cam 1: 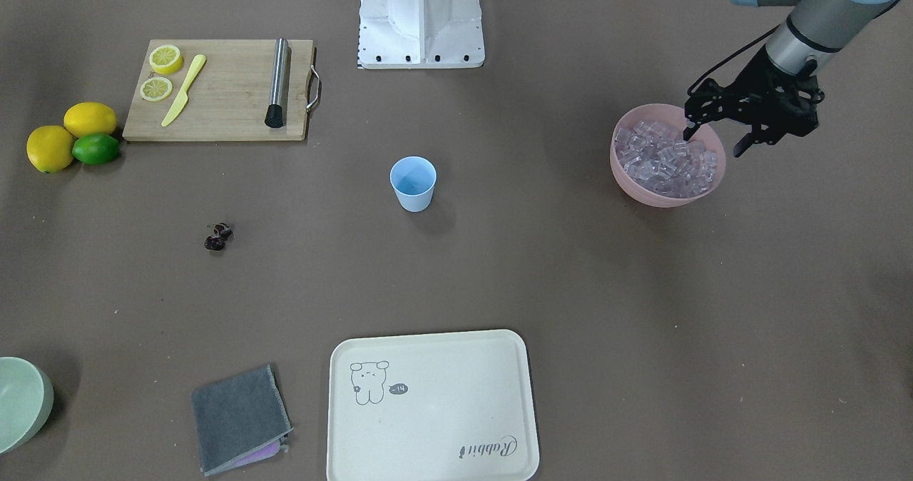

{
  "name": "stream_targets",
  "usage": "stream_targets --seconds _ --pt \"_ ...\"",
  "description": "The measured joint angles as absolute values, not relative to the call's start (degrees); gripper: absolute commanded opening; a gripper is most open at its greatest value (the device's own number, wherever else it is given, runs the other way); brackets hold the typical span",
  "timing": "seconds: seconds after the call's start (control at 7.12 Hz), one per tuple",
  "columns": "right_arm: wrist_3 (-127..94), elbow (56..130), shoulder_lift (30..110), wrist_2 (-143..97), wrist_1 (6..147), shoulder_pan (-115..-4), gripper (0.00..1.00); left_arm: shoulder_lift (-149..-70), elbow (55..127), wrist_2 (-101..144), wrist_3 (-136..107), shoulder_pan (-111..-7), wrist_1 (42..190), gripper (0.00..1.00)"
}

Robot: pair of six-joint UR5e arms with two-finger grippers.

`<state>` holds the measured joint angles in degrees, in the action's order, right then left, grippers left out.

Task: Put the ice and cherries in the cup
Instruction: 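Lower the left gripper into the pink bowl and grasp an ice cube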

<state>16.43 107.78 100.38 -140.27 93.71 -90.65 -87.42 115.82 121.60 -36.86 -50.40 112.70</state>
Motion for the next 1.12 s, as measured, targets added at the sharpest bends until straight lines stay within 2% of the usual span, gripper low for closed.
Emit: stream_targets --seconds 0.42,1.12 --pt "16.2 107.2 100.4 -140.3 93.8 -90.5 1.00 -87.2 115.5 117.2 -38.1 -45.0 112.6 0.74" --pt "16.3 106.9 100.4 -140.4 93.8 -90.4 1.00 -86.6 113.3 116.6 -38.1 -41.5 112.6 0.71"
